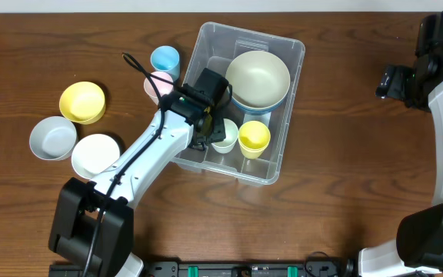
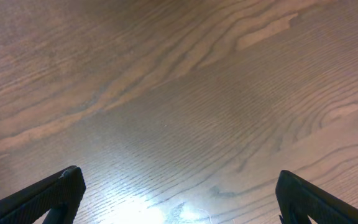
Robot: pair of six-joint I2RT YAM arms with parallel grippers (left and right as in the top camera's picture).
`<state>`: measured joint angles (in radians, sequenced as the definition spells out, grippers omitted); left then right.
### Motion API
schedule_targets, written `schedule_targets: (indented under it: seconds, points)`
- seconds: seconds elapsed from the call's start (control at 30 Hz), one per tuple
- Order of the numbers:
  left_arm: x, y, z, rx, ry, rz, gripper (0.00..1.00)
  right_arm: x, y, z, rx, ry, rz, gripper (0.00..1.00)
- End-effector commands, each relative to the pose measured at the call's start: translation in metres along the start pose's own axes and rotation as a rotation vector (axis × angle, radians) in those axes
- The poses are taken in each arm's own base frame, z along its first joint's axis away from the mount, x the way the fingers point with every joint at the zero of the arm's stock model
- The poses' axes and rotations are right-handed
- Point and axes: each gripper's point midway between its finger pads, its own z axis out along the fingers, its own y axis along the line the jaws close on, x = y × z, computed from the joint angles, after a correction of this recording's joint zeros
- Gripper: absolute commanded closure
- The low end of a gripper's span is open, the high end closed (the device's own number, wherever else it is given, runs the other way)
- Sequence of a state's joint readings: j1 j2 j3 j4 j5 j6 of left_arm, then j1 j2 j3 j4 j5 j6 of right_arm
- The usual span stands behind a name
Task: Pack container
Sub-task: 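Lower left gripper back to the cream cup rim to adjust it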
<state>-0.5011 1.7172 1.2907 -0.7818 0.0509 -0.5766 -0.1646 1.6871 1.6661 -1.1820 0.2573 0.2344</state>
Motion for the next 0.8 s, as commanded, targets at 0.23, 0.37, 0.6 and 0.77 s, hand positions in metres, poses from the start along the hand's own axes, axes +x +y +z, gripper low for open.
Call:
schedule_targets:
  seconds: [0.23, 0.37, 0.6, 0.77]
  points:
    - [-0.001, -0.001, 0.008, 0.005, 0.008, -0.009, 0.58, -0.005, -0.003, -0.009, -0.005, -0.027, 0.028, 0.01]
    - [-0.001, -0.001, 0.014, -0.001, 0.016, -0.009, 0.58, -0.005, -0.003, -0.009, -0.005, -0.027, 0.028, 0.01]
    - [-0.001, -0.001, 0.022, -0.006, 0.023, -0.008, 0.58, -0.005, -0.003, -0.009, -0.005, -0.027, 0.028, 0.01]
    - [0.001, 0.0, 0.025, -0.013, 0.032, -0.008, 0.58, -0.005, -0.003, -0.009, -0.005, -0.027, 0.028, 0.01]
